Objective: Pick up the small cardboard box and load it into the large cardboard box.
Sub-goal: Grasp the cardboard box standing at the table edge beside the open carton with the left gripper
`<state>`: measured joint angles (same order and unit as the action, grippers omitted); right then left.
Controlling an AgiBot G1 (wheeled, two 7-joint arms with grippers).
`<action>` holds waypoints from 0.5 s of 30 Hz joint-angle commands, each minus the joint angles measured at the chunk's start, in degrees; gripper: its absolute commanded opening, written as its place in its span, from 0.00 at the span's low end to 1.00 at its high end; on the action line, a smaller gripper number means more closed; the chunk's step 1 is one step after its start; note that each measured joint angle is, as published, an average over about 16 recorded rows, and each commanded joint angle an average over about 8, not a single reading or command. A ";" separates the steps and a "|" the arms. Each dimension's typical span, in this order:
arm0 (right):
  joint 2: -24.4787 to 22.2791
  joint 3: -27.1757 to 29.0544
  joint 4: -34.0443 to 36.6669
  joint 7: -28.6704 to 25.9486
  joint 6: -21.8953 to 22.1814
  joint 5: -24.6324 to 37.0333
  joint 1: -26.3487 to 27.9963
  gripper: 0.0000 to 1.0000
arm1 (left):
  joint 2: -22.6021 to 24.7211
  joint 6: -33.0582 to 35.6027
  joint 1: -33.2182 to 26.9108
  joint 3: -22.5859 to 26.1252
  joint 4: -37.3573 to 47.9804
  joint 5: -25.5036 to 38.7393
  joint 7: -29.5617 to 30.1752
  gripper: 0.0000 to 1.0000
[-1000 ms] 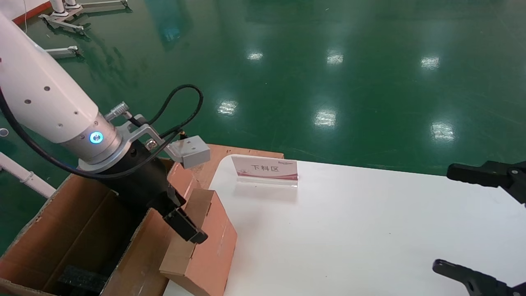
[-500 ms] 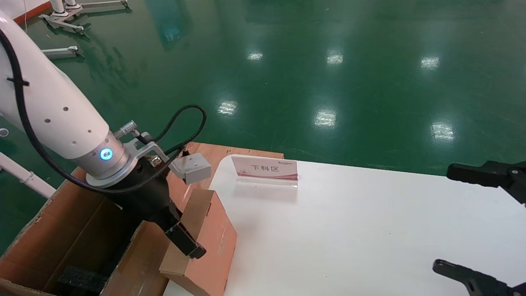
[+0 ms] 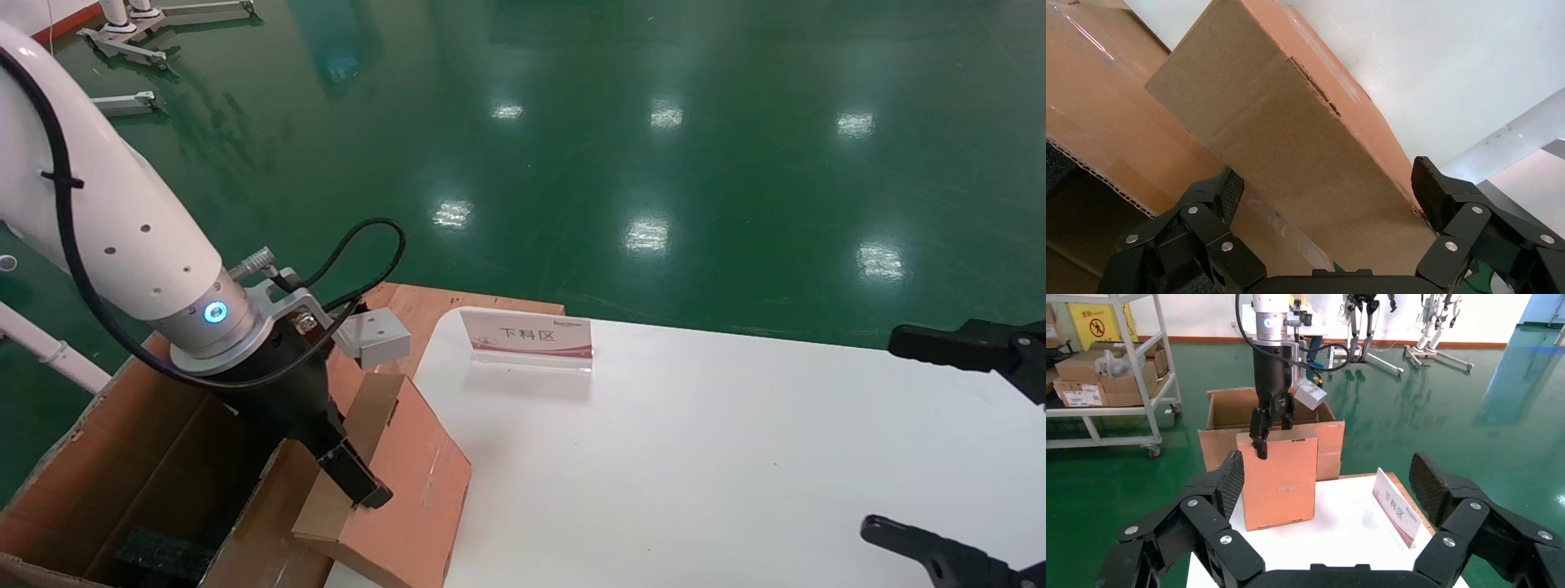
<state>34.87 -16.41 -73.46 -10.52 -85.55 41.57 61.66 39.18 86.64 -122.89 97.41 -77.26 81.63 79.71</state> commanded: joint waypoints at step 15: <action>0.00 0.00 0.00 0.00 0.00 0.00 0.00 0.00 | -0.02 0.12 -0.02 -0.27 -0.02 -0.28 -0.05 0.00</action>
<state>34.87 -16.41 -73.46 -10.53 -85.54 41.57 61.66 39.16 86.75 -122.90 97.15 -77.28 81.36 79.66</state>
